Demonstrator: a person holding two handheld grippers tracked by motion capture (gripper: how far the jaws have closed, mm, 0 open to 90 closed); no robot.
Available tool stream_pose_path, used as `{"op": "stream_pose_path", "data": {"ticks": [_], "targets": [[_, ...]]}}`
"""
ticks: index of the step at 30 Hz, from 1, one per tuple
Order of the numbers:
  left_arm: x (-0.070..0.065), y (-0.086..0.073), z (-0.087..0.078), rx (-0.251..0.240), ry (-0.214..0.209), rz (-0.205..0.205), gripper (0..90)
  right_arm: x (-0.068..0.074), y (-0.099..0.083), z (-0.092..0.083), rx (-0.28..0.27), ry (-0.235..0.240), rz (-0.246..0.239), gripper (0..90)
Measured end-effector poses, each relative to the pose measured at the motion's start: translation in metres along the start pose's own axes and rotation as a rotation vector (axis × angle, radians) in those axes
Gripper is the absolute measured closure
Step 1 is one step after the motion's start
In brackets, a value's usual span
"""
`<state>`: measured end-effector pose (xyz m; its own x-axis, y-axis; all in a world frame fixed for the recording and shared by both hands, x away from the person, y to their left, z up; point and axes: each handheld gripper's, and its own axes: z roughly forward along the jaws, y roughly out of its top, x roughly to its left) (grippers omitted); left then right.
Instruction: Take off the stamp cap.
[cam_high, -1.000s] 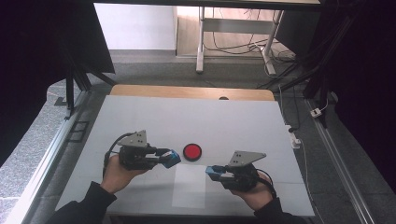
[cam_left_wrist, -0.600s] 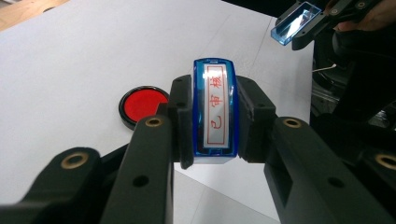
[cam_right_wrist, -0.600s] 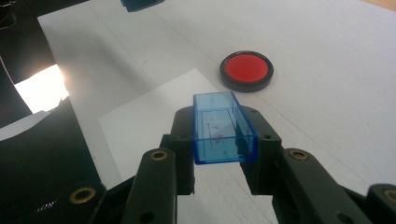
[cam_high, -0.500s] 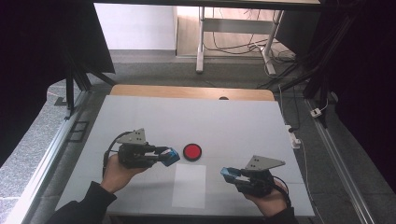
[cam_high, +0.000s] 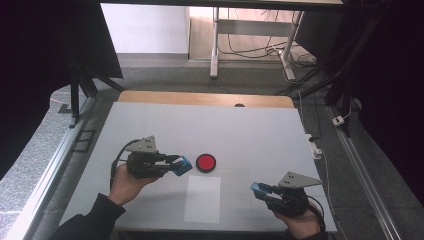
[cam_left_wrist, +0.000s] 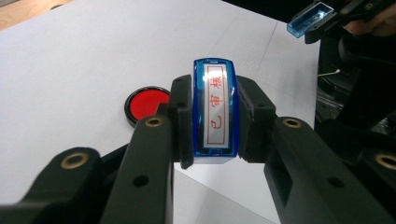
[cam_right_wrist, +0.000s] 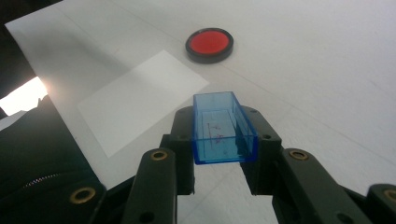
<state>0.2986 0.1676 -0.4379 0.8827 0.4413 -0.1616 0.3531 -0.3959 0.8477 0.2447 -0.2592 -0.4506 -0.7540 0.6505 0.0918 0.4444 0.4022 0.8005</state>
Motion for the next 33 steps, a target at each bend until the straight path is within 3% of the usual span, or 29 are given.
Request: {"op": "stream_pose_path", "data": {"ticks": [14, 33], "targets": [[0.003, 0.007, 0.004, -0.006, 0.017, -0.004, 70.4, -0.001, -0.013, -0.011, 0.016, -0.037, 0.041, 68.9], [0.01, 0.014, 0.013, -0.015, 0.026, -0.02, 70.4, 0.0, -0.018, -0.017, 0.009, -0.028, 0.058, 68.9]]}}
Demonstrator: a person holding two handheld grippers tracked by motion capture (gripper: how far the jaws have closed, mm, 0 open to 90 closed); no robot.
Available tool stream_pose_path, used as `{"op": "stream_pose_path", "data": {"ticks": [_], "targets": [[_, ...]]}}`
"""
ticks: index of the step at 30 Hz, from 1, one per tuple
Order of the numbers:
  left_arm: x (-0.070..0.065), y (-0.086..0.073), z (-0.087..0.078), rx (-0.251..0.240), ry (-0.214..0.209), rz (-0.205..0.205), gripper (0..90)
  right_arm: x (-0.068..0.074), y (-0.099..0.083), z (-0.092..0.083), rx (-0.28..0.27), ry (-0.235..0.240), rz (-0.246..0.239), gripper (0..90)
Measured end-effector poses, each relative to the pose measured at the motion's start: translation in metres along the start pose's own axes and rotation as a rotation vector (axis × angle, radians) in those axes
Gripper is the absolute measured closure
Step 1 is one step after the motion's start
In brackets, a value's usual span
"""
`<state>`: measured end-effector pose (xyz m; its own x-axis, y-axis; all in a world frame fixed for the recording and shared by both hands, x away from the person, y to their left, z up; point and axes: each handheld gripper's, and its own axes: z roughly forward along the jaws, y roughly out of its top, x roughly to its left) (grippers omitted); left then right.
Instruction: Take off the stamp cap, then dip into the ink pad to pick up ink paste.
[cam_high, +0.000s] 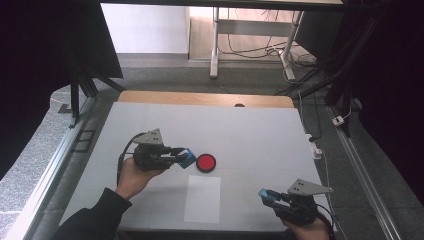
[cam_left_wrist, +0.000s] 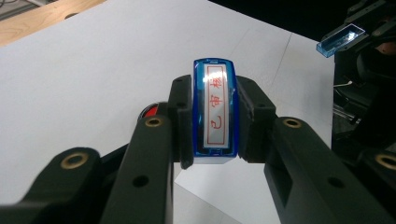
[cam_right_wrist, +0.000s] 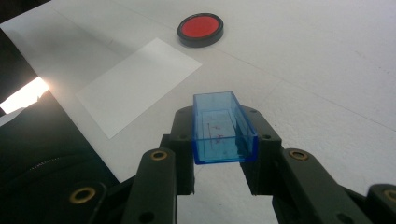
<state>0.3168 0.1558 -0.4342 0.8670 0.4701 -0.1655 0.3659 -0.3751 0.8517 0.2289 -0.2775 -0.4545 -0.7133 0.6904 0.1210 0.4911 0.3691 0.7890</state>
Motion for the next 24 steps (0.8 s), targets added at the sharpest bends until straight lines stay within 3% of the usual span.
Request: {"op": "stream_pose_path", "data": {"ticks": [24], "targets": [[0.009, 0.012, 0.026, 0.033, 0.013, -0.008, 70.4, 0.001, -0.001, 0.0, 0.0, 0.006, -0.004, 68.9]]}}
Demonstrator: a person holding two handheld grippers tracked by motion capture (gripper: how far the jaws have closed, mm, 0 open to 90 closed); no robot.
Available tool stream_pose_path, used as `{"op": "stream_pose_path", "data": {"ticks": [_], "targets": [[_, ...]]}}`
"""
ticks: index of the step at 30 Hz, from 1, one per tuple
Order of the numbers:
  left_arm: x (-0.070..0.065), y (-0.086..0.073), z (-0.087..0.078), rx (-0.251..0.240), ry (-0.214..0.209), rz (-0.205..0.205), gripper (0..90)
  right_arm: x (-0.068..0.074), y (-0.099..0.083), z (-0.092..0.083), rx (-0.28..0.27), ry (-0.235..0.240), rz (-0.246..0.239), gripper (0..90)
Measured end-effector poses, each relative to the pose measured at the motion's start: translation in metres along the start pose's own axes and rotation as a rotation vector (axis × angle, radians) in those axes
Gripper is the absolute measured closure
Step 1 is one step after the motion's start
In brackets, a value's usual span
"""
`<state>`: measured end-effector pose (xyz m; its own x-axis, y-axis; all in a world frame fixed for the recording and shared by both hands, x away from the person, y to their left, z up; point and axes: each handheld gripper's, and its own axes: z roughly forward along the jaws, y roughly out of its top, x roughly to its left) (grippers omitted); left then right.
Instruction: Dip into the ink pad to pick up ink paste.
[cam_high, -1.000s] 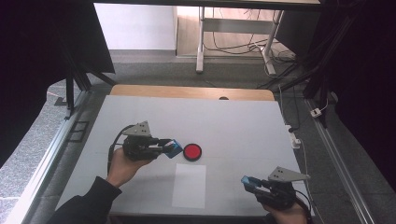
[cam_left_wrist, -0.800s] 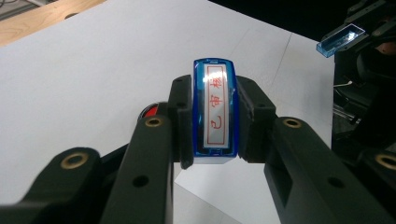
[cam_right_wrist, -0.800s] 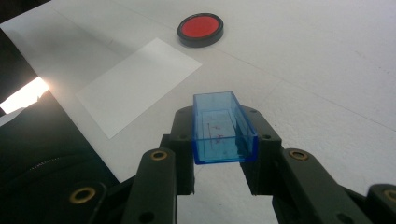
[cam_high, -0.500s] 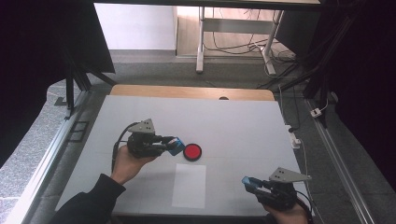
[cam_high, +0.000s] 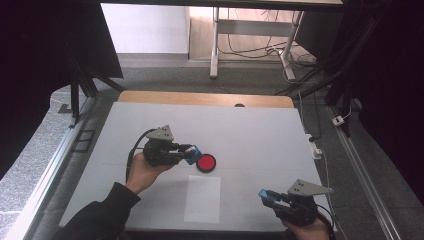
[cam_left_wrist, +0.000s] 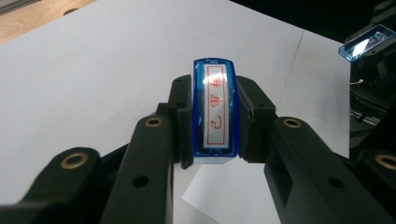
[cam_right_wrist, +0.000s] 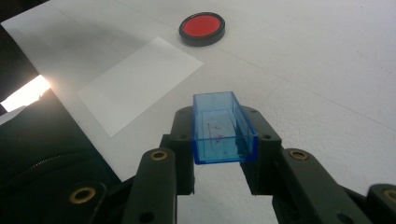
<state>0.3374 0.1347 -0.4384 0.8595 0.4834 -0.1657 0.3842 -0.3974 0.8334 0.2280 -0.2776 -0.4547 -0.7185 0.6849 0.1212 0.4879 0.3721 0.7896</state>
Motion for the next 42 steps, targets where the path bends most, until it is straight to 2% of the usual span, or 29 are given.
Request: {"op": "stream_pose_path", "data": {"ticks": [21, 33, 42], "targets": [[0.01, 0.01, 0.036, 0.068, 0.02, 0.007, 70.4, -0.001, 0.0, 0.0, 0.004, 0.012, 0.001, 68.9], [0.017, 0.012, 0.052, 0.101, 0.022, -0.006, 70.5, -0.001, 0.0, 0.0, 0.006, 0.016, 0.005, 68.9], [0.022, 0.009, 0.065, 0.147, 0.039, -0.001, 70.5, -0.002, 0.0, 0.0, 0.008, 0.013, 0.008, 68.9]]}}
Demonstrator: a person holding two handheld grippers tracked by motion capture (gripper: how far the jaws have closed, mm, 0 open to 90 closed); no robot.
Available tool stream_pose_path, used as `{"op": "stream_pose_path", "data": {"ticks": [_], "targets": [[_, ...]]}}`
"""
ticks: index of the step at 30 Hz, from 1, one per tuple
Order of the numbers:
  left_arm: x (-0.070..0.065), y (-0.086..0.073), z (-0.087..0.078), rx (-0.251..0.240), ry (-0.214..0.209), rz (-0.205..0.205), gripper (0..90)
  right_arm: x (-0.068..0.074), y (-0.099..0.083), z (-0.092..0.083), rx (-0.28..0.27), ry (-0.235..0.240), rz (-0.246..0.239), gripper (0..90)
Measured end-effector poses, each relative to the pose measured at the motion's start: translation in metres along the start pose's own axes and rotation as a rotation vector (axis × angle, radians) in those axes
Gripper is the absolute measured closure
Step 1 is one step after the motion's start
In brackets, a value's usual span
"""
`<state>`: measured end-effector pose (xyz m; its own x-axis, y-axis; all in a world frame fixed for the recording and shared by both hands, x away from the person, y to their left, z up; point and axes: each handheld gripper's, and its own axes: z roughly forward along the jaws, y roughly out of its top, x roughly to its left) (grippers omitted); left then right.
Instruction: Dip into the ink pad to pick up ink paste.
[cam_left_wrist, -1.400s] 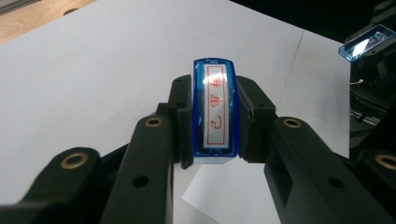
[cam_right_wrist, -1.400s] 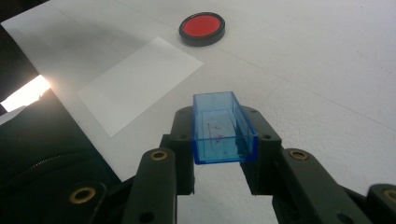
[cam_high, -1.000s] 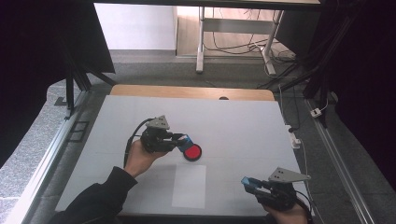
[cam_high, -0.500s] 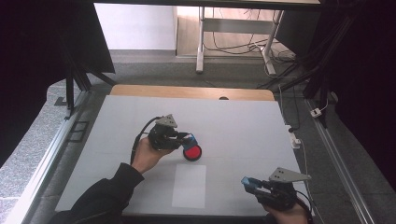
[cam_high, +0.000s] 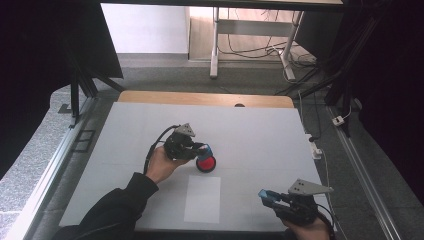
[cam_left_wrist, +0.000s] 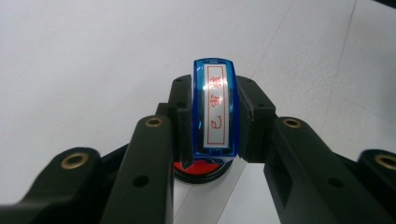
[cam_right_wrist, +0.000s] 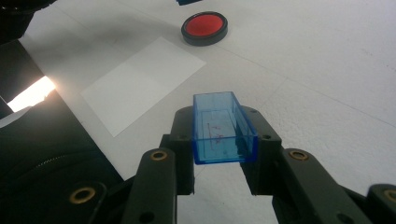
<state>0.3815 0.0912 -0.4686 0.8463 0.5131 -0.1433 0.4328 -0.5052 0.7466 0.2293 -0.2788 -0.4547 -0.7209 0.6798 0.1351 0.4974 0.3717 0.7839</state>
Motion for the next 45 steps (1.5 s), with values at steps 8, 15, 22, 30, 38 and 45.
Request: {"op": "stream_pose_path", "data": {"ticks": [8, 15, 22, 30, 38, 45], "targets": [[0.0, -0.001, 0.01, 0.042, 0.009, 0.003, 70.5, 0.0, 0.0, 0.0, 0.0, 0.0, 0.001, 68.9], [0.002, -0.003, 0.017, 0.067, 0.012, -0.004, 70.5, 0.0, 0.0, 0.001, -0.001, 0.004, 0.002, 68.9], [0.002, -0.004, 0.021, 0.079, 0.017, -0.007, 70.5, 0.0, 0.0, 0.0, 0.001, 0.002, 0.003, 68.8], [0.001, -0.005, 0.025, 0.093, 0.03, -0.014, 70.5, 0.0, 0.0, 0.0, 0.0, 0.004, 0.003, 68.9], [-0.004, -0.002, 0.027, 0.122, 0.058, -0.008, 70.7, 0.0, 0.0, 0.001, 0.003, 0.004, 0.002, 68.9], [-0.01, -0.001, 0.03, 0.139, 0.082, 0.015, 70.9, 0.0, 0.0, 0.001, 0.009, 0.002, 0.0, 68.9]]}}
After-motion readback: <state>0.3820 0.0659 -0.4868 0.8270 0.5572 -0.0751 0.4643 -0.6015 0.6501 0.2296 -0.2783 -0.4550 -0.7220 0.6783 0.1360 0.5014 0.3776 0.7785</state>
